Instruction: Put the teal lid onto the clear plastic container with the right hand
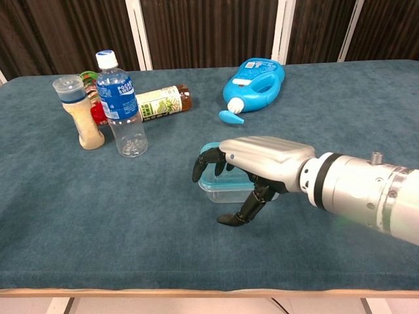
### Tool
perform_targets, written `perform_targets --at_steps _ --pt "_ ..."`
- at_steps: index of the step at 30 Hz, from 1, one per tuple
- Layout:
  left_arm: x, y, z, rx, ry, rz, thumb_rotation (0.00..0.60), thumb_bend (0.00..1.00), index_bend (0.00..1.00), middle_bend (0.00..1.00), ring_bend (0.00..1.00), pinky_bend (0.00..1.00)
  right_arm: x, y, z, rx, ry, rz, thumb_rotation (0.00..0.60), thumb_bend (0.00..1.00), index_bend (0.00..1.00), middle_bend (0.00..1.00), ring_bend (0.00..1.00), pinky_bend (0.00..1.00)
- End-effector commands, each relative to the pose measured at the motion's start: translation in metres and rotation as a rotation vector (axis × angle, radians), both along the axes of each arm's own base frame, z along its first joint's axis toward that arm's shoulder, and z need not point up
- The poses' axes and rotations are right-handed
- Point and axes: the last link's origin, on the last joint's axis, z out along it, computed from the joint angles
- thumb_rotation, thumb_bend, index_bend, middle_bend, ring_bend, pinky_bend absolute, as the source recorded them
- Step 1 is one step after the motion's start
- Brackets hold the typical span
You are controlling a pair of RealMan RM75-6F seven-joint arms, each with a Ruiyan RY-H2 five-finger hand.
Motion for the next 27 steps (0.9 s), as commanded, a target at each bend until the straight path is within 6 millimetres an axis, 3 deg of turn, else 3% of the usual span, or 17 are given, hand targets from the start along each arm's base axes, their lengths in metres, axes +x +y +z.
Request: perform_targets --at_steps 1,17,27 --pt "0.0 0.0 0.0 0.0 0.0 0.0 0.6 0.43 0.0 0.0 0.0 0.16 0.0 0.0 0.0 0.0 0.001 0.0 0.6 0.42 0.4 0.31 0.3 0.35" --pt "0.0 0.0 0.001 0.004 -0.002 -0.001 0.6 0.43 0.0 0.0 0.0 0.16 -0.001 -0.002 -0.001 -0.005 -0.006 -0.005 0.6 0.42 0.4 0.31 0.3 0.35" --pt "0.0 0.0 -0.001 0.0 0.005 -0.002 0.6 0.43 0.0 0.0 0.0 0.16 0.002 -0.011 0.051 -0.134 -0.079 0.003 0.6 0.42 0.4 0.31 0.3 0.35"
